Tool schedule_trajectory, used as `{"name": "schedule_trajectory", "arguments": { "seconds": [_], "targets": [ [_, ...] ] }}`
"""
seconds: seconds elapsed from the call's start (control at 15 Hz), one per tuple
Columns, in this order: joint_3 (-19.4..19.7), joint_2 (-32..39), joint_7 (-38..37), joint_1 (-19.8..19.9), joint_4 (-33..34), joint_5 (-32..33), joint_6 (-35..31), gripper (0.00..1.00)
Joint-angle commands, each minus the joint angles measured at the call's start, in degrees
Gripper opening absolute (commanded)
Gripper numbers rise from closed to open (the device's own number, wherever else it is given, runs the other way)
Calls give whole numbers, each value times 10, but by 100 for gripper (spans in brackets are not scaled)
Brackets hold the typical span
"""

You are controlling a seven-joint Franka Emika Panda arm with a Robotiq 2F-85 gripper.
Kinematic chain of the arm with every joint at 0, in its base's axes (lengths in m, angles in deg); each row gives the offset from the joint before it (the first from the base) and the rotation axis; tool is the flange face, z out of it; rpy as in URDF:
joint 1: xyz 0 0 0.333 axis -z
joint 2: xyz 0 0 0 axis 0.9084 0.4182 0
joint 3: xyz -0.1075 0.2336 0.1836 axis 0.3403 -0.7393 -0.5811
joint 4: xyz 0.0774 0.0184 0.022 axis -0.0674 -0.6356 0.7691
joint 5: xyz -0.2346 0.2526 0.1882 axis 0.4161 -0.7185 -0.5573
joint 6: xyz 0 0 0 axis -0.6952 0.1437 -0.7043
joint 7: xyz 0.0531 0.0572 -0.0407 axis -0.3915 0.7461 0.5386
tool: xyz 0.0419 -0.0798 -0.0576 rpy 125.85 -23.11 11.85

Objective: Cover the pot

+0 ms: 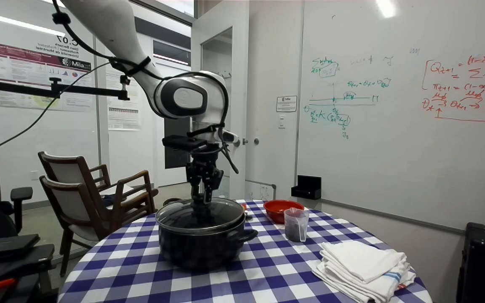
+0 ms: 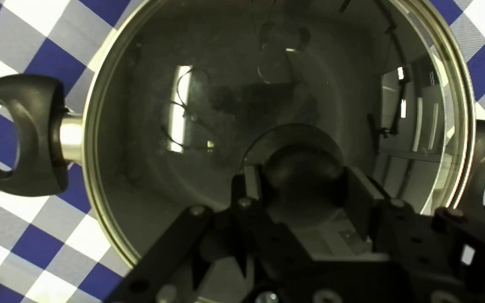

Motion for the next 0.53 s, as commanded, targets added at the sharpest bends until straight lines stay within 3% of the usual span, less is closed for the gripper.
{"name": "schedule_trajectory", "arguments": {
  "seconds": [0.0,0.47],
  "targets": [
    [-2,2,6,1,18,-4,9,25],
    [-1,5,7,2,27,-4,7,25]
  ]
}}
